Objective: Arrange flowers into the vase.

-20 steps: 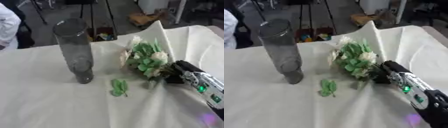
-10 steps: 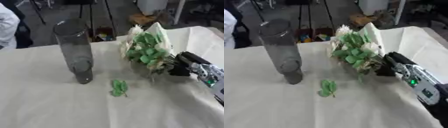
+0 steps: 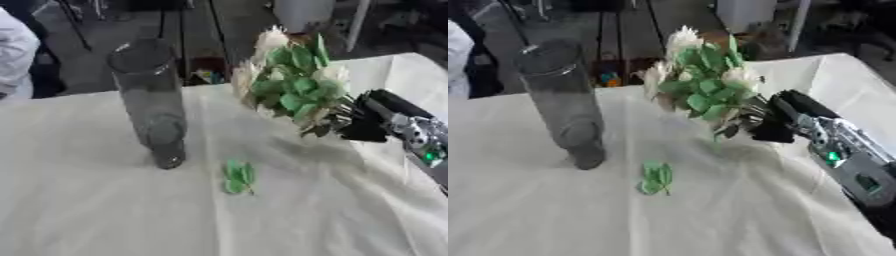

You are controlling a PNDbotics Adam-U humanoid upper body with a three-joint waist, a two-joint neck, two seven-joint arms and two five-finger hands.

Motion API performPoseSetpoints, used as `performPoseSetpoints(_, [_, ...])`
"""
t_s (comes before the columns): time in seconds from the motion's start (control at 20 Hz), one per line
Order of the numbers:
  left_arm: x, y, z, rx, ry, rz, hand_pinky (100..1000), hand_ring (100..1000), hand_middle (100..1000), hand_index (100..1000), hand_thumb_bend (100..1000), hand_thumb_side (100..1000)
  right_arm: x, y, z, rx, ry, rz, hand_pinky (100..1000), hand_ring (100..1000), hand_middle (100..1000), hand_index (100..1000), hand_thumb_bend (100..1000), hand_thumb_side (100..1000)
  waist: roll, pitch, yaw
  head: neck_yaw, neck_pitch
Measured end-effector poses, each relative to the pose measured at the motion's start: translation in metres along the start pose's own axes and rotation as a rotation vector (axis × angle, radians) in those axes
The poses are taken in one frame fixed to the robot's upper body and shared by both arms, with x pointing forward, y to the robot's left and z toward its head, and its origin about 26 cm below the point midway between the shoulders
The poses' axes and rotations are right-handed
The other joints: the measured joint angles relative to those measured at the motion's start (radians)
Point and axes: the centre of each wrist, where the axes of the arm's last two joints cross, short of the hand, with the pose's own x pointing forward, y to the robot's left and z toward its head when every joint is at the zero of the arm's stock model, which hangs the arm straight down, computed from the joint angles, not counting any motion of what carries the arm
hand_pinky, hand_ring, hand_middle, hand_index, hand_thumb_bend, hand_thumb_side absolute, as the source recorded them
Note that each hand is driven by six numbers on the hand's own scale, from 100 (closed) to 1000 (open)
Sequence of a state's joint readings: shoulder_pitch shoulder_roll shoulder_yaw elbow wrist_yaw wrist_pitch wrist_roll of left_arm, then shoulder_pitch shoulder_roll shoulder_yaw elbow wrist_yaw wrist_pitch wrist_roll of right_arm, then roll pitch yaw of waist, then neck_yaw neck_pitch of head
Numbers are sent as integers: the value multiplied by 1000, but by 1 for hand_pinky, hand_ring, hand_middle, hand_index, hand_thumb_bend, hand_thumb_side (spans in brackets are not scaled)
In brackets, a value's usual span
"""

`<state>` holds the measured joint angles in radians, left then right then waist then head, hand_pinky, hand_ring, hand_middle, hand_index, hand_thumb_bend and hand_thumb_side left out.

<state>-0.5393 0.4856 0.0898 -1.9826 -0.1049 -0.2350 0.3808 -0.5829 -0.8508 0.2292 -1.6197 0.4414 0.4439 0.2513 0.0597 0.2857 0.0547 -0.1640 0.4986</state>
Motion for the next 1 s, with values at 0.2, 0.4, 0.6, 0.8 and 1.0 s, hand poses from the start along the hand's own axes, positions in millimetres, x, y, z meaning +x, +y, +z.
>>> performPoseSetpoints(0.2, [0,0,-1,-3,-4,-2,830,959,897,946,100,1000,5,-10,3,-30,-17,-11,100,100,100,100,102,704,0,-3,-1,2,0])
performPoseSetpoints(0.4, [0,1,-1,-5,-5,-4,829,956,897,946,100,1000,20,-33,7,-103,-73,-64,100,100,100,100,100,732,0,-4,0,5,0])
performPoseSetpoints(0.6, [0,1,-1,-5,-5,-4,828,955,896,946,100,1000,44,-66,14,-230,-164,-139,100,100,100,100,100,738,-1,-10,0,9,0])
performPoseSetpoints(0.8, [0,0,-1,-11,-2,0,828,954,897,946,100,1000,68,-91,22,-346,-284,-225,100,100,100,100,100,722,-2,-12,3,13,1])
performPoseSetpoints(1.0, [0,-1,0,-13,1,2,827,953,897,946,100,1000,87,-111,26,-446,-408,-321,100,100,100,100,100,708,-3,-16,9,15,1])
